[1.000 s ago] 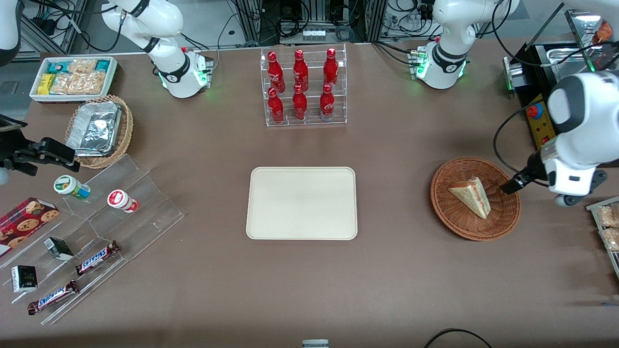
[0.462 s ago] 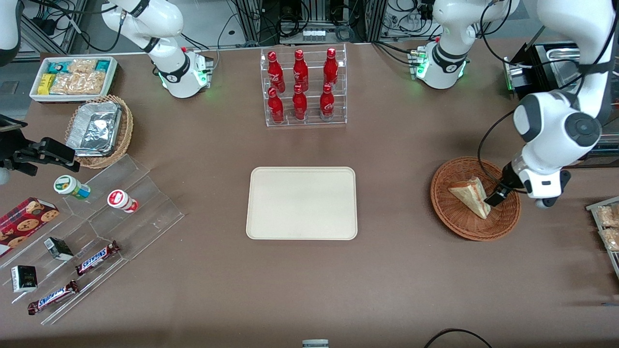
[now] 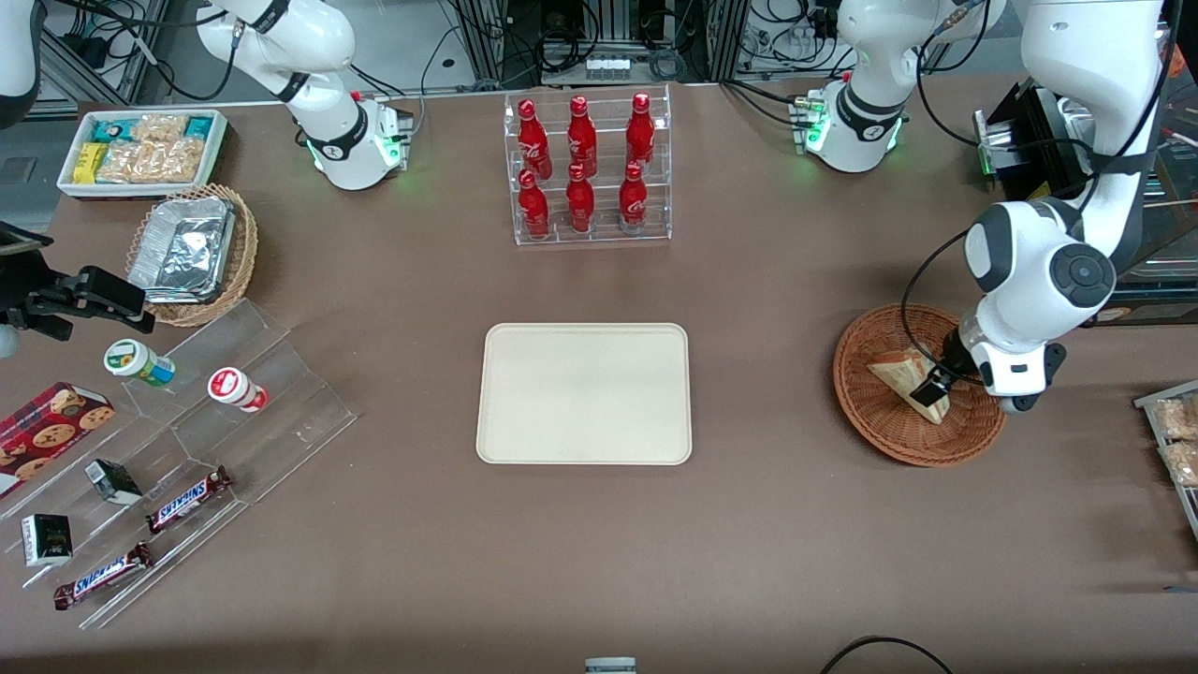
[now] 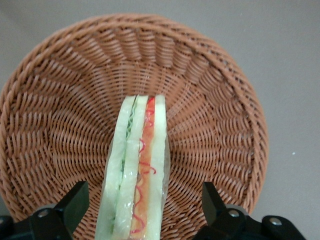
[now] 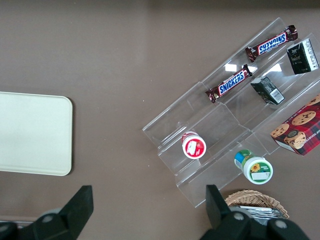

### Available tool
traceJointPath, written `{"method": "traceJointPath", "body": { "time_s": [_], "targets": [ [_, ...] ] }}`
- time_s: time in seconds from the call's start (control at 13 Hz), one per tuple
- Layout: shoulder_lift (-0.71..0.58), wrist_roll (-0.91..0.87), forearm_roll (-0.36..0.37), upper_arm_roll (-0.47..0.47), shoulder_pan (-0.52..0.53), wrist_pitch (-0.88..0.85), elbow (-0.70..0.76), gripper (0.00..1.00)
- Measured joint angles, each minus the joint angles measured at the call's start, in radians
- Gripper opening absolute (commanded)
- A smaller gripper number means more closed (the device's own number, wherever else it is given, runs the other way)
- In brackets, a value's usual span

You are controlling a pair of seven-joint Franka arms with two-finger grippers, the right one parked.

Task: Place sandwich from basket to tray
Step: 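Lower the left gripper and close it on the wrapped sandwich, then lift the sandwich and carry it with the left gripper to the tray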

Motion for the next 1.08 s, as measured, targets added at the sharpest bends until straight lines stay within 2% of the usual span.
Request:
{"method": "traceJointPath", "body": {
  "time_s": [0.31,0.38,0.46,0.54,0.62,0.92,1.08],
  "targets": [
    [0.0,0.0,0.001,0.0,-0.014,0.001,-0.032,1.0],
    [0.0,0.0,0.002,0.0,-0.014,0.001,-0.039,0.91],
    [0.0,-0.001,0.002,0.0,-0.014,0.001,-0.044,0.45],
    [0.0,-0.003,0.002,0.0,-0.014,0.002,-0.045,0.1],
    [0.0,-0.011,0.002,0.0,-0.014,0.002,-0.045,0.0],
    [-0.018,-0.019,0.002,0.0,-0.017,-0.008,-0.039,0.0],
    [-0.046,-0.019,0.004,-0.002,-0.024,-0.095,0.001,0.0]
  ]
}}
